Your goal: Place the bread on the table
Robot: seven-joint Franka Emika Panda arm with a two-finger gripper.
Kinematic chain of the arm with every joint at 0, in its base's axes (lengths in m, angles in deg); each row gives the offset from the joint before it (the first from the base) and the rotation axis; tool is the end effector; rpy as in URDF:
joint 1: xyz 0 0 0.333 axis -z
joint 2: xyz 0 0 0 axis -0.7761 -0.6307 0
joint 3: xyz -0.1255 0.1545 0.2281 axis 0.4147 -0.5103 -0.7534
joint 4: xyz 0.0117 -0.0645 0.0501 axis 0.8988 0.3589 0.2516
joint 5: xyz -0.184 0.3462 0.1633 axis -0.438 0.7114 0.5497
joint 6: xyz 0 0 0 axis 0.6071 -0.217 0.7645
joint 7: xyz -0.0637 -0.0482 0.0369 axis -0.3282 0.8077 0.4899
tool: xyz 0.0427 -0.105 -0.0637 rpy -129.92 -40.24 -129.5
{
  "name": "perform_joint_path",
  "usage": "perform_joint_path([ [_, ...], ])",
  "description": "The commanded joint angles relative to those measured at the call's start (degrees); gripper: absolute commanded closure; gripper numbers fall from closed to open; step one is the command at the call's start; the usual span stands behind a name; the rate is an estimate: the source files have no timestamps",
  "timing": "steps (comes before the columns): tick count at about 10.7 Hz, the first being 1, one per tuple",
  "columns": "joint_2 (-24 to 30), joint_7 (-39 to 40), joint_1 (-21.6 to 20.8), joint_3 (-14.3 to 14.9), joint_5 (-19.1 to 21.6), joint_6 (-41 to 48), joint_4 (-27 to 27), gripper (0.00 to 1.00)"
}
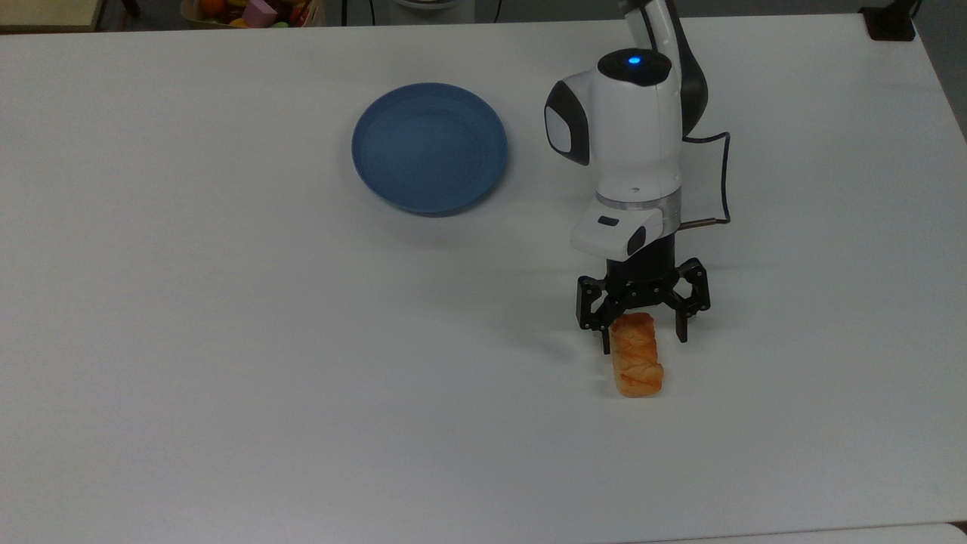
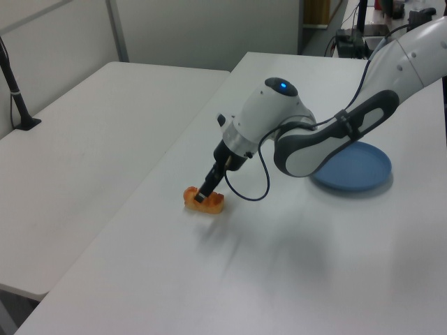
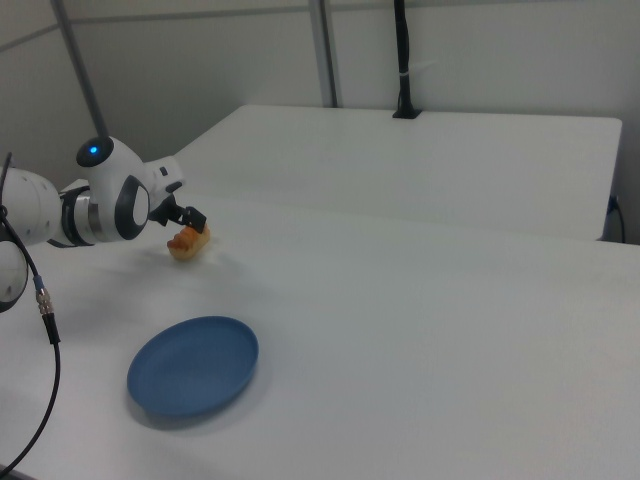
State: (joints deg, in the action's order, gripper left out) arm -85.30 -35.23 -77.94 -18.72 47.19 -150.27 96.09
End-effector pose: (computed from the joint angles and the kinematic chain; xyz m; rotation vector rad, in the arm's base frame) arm 0.7384 0.3320 0.2759 -2.8394 -0.2549 -0.8899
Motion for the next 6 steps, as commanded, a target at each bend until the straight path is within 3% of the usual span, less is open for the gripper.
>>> perform_joint_path([
  [1, 8.38, -0.46, -0.12, 0.71, -0.79, 0.06, 5.21, 0.0],
  [3, 15.41, -0.28, 0.32, 1.05, -0.87, 6.17, 8.92, 0.0],
  [6, 23.24, 0.33, 3.47, 1.14, -1.14, 25.84, 9.19, 0.0],
])
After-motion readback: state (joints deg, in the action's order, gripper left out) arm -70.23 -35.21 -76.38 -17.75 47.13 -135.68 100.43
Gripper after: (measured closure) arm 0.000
